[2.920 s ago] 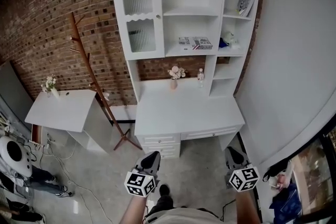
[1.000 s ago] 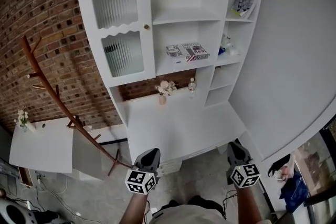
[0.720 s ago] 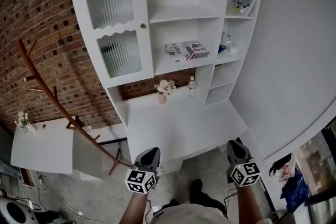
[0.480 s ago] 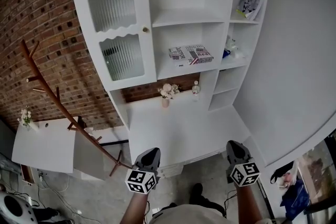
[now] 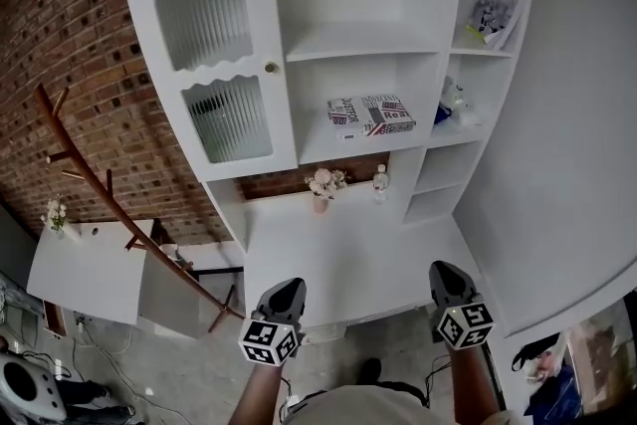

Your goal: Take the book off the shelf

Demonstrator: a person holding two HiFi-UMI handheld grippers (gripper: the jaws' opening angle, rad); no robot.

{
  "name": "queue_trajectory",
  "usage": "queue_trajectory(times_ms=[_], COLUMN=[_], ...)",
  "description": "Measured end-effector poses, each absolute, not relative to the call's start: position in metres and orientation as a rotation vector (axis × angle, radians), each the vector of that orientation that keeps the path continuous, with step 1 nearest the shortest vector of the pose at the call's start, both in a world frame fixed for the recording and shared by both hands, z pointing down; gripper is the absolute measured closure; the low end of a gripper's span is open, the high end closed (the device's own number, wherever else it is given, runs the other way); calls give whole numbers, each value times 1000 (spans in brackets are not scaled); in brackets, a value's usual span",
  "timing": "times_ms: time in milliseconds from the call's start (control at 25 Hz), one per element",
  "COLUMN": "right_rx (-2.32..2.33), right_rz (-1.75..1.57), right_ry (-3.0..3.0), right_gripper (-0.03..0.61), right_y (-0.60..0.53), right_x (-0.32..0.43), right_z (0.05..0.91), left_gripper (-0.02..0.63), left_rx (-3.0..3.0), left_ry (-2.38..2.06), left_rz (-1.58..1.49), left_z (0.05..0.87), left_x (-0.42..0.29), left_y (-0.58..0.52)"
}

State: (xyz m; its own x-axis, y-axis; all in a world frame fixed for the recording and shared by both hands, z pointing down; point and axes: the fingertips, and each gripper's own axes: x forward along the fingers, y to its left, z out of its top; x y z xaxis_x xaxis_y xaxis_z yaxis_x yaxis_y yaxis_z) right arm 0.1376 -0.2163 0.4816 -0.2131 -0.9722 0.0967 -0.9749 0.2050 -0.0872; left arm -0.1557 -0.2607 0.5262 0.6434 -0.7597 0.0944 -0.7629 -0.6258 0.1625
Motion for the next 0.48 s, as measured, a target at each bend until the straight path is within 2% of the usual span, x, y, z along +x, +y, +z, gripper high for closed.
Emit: queue_trajectory(times_ms=[480], right_rx=[1845], right_rz=[252], right_ry=[-2503], right_gripper=[545], right_y=[-277], right_x=[171], right_z=[498], left_gripper=[583], left_rx=[2620], left_ry=[-1366], left_rz=[36], left_z=[530], left_x=[-120], left_y=[-302])
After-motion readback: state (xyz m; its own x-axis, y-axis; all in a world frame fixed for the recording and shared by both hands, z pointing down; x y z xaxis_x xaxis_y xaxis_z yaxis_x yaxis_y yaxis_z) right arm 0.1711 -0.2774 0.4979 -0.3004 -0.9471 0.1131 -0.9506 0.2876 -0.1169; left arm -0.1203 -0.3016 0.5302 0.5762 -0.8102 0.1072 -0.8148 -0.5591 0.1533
